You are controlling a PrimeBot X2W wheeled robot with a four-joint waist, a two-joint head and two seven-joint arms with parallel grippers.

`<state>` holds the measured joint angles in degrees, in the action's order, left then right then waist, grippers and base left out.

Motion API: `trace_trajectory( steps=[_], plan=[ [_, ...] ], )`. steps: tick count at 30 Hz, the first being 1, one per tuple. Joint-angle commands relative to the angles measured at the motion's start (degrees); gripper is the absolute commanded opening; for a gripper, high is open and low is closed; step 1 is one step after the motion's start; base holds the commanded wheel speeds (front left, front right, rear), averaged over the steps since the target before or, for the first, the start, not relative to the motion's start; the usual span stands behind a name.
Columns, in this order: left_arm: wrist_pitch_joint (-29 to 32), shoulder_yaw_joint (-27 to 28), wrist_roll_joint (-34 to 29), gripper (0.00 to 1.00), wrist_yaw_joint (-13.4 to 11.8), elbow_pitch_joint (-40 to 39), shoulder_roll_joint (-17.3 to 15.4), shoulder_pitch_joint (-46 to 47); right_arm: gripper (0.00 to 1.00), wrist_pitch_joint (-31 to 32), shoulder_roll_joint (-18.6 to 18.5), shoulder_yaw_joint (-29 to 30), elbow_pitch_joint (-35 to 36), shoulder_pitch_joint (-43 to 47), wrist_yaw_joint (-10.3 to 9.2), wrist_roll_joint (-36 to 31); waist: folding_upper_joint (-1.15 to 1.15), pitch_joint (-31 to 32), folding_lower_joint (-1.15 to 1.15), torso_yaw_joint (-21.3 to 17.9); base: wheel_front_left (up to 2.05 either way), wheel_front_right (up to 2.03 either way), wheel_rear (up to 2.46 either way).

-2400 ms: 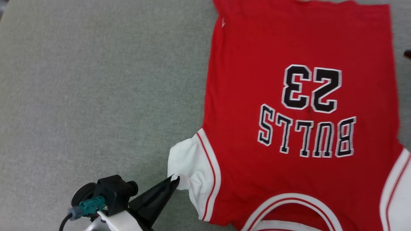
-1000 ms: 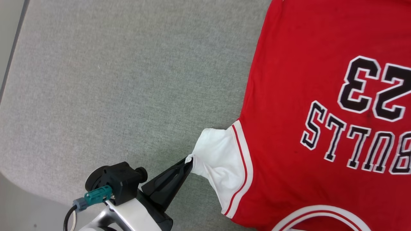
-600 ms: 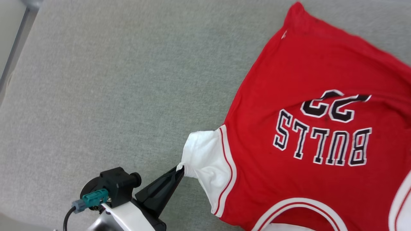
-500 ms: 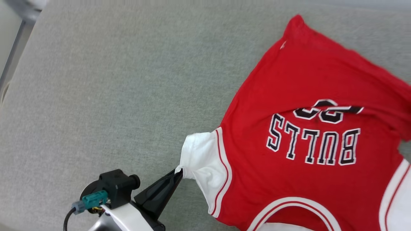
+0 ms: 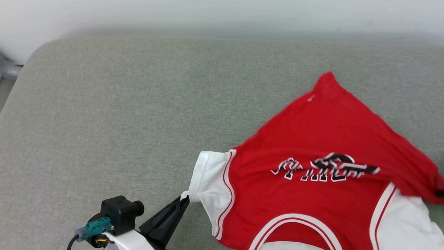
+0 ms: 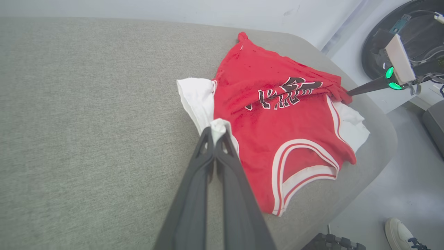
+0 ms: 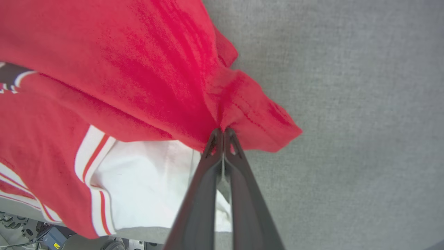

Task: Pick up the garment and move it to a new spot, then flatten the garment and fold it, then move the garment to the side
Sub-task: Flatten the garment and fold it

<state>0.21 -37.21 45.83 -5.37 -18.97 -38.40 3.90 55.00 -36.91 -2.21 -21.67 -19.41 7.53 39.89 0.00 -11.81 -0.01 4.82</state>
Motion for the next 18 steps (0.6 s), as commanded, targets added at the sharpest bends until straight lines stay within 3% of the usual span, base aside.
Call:
trace_trajectory(
  steps=[1, 11, 18],
  plan=[
    [-0.6, 0.3, 0.4, 0.0, -0.2, 0.2, 0.2, -0.6, 0.0, 0.8, 0.1, 0.7, 1.0, 2.8, -0.08, 0.1, 0.0, 1.2, 0.01, -1.1, 0.0, 0.0, 0.0],
    [-2.0, 0.0, 1.2, 0.0, 0.2, 1.2, 1.2, -1.2, 0.0, 4.0, 3.5, 6.9, 8.0, 15.4, -0.07, -1.9, 0.0, 3.3, 0.01, -1.9, 0.0, 0.0, 0.0],
    [-2.1, -0.3, 0.9, 0.0, 0.2, 1.2, 1.4, -0.8, 0.0, 5.1, 6.2, 9.4, 10.5, 18.5, -0.07, -3.2, 0.0, 3.2, 0.01, -1.7, 0.0, 0.0, 0.0]
  ],
)
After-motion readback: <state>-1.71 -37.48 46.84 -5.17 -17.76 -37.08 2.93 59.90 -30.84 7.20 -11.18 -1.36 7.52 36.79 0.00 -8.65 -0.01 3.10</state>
